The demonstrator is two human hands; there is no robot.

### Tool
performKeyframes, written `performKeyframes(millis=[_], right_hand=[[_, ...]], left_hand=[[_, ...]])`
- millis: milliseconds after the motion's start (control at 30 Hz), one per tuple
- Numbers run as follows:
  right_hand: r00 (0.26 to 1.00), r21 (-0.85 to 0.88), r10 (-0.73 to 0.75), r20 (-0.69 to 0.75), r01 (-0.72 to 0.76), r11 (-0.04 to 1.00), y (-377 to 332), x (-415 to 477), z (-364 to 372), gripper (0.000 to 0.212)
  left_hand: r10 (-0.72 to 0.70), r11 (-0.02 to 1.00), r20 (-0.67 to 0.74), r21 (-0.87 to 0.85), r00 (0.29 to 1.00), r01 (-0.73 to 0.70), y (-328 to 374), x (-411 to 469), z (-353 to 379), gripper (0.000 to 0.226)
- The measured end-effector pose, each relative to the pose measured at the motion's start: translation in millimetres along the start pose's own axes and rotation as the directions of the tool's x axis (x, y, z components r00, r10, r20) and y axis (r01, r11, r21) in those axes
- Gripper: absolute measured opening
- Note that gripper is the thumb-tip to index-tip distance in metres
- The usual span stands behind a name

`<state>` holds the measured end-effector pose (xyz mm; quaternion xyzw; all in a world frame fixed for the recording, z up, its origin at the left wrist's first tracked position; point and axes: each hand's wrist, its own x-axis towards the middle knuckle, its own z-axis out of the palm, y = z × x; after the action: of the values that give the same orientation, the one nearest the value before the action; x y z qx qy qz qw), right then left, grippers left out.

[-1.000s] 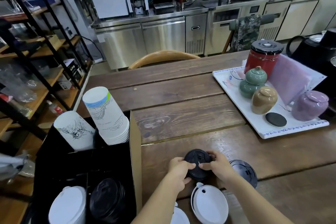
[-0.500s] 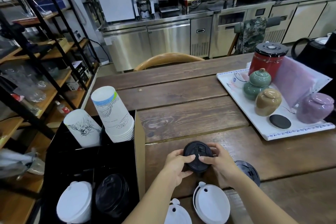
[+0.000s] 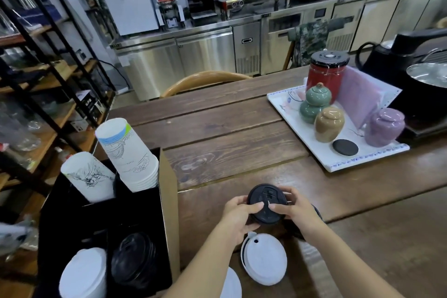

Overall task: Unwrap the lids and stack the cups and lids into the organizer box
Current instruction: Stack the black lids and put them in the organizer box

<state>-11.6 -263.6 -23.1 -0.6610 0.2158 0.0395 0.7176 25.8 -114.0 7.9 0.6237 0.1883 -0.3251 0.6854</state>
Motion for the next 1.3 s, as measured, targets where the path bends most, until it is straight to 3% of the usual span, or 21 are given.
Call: performKeyframes(millis=[233, 333, 400, 500, 533, 600, 633, 700, 800, 900, 967, 1067, 1233, 1300], right_hand=[[0.989, 0.054, -0.005, -0.147, 0.013, 0.998, 3.3, -17.1, -34.2, 0.045], [0.979, 0.104, 0.034, -0.203, -0.013, 0.995, 10.0, -21.9, -48.9, 0.051], [0.976, 0.257, 0.084, -0.199, -0.031, 0.966, 10.9, -26.9, -58.2, 0.046], [0.963, 0.597, 0.169, -0.212, -0.009, 0.802, 11.0, -34.6, -73.6, 0.028], [0.955, 0.678, 0.193, -0.227, 0.013, 0.735, 13.3, -35.3, -79.9, 0.027], [0.937, 0.787, 0.234, -0.261, 0.066, 0.614, 19.4, -35.9, -90.2, 0.029], [0.925, 0.82, 0.256, -0.28, 0.091, 0.566, 22.1, -35.3, -94.4, 0.031], [0.9, 0.864, 0.305, -0.311, 0.133, 0.486, 26.5, -34.0, -100.9, 0.04], [0.893, 0.884, 0.321, -0.316, 0.155, 0.441, 28.2, -36.6, -107.1, 0.042], [0.904, 0.89, 0.311, -0.295, 0.141, 0.434, 29.6, -39.3, -108.1, 0.032], [0.907, 0.888, 0.318, -0.277, 0.116, 0.444, 30.5, -40.4, -107.2, 0.02], [0.917, 0.869, 0.32, -0.239, 0.056, 0.491, 31.1, -41.9, -104.2, 0.009], [0.932, 0.733, 0.314, -0.182, -0.084, 0.675, 33.8, -40.5, -88.9, 0.026], [0.923, 0.636, 0.326, -0.203, -0.13, 0.761, 35.4, -37.0, -82.8, 0.031]], left_hand=[[0.012, 0.993, 0.065, 0.117, 0.998, -0.019, -16.6, 5.8, 37.7, 0.042], [0.043, 0.983, 0.068, 0.176, 0.997, -0.055, -24.0, 13.7, 54.1, 0.044], [0.05, 0.973, 0.071, 0.222, 0.996, -0.065, -26.8, 17.7, 63.5, 0.046], [0.11, 0.924, 0.064, 0.361, 0.992, -0.126, -29.6, 19.4, 70.1, 0.047], [0.166, 0.852, 0.099, 0.487, 0.981, -0.193, -30.9, 19.7, 69.9, 0.051], [0.236, 0.511, 0.28, 0.779, 0.931, -0.364, -36.4, 20.5, 67.2, 0.063], [0.229, 0.297, 0.383, 0.848, 0.895, -0.439, -38.8, 20.0, 66.3, 0.068], [0.161, 0.028, 0.501, 0.859, 0.85, -0.511, -42.9, 19.9, 65.4, 0.071], [0.119, -0.161, 0.518, 0.852, 0.847, -0.498, -47.9, 20.7, 64.6, 0.069], [0.222, -0.293, 0.457, 0.874, 0.861, -0.389, -51.4, 15.9, 69.8, 0.052], [0.307, -0.272, 0.408, 0.903, 0.86, -0.332, -50.8, 11.2, 74.4, 0.044], [0.384, -0.115, 0.361, 0.932, 0.849, -0.344, -49.0, 15.8, 76.4, 0.036], [0.315, 0.311, 0.215, 0.897, 0.924, -0.314, -49.6, 26.1, 78.7, 0.031], [0.281, 0.422, 0.153, 0.867, 0.948, -0.265, -48.9, 26.8, 80.5, 0.028]])
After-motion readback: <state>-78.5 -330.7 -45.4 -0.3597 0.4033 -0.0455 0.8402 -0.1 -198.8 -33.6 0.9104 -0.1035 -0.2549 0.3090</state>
